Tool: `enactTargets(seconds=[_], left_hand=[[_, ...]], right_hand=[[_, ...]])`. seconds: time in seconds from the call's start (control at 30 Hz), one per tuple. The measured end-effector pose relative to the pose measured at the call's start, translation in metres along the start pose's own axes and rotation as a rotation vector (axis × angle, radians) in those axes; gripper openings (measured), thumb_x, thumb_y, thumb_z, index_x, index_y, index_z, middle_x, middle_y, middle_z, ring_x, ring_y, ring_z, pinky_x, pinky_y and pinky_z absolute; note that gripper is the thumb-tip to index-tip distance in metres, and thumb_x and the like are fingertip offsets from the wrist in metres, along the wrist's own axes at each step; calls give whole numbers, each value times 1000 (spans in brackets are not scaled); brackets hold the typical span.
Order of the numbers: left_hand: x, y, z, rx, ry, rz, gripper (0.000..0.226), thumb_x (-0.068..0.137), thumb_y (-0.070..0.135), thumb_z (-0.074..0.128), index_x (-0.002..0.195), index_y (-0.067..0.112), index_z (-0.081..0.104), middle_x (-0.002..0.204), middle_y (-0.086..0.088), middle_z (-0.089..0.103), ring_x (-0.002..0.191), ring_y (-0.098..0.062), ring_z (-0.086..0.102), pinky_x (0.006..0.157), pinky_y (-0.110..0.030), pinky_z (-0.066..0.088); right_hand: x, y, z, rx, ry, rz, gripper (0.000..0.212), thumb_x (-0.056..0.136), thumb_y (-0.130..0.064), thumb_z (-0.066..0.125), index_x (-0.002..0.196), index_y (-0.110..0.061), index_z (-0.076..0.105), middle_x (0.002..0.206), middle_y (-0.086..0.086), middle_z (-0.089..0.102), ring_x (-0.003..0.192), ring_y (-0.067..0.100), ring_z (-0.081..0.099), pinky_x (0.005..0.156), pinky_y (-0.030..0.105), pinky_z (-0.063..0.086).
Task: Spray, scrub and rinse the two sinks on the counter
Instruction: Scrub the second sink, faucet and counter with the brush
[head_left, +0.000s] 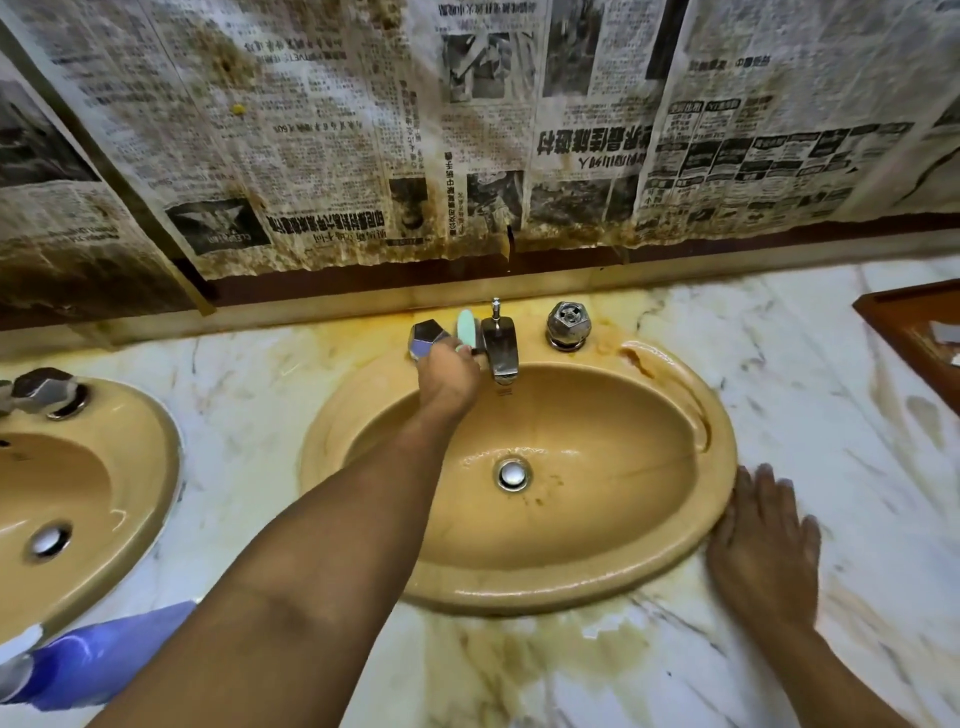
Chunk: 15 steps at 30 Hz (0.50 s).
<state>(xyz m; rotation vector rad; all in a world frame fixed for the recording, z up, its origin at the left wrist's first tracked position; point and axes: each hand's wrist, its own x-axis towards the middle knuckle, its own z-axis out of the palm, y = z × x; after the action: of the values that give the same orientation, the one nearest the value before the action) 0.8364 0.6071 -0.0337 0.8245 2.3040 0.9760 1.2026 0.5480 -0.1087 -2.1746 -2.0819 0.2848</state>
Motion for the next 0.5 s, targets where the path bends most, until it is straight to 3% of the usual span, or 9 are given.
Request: enactTargets(seconds=[0.13,0.3,0.5], left_hand=[[-14,-10,0,30,-12,63,32,108,19,48,127,9,70,123,-16,70,104,-32,63,82,-31,48],[-38,-36,1,107,35,179,29,106,20,50,123,12,73,113,-13,75,101,-33,66,72,-28,40],[-2,-16,-1,115,76,71,31,109,26,49,129,16,70,117,-12,72,88,-21,56,73,-29,42]], right_hand=[[2,1,4,-15,62,3,68,100,-40,12,159,-16,36,169,8,26,156,28,20,123,57,18],[2,3,5,-17,78,-7,69,99,-42,12,160,-18,33,170,6,24,157,26,18,124,56,15],[2,3,4,-40,83,-20,68,98,-39,15,159,-16,35,168,8,27,156,28,20,123,58,18]])
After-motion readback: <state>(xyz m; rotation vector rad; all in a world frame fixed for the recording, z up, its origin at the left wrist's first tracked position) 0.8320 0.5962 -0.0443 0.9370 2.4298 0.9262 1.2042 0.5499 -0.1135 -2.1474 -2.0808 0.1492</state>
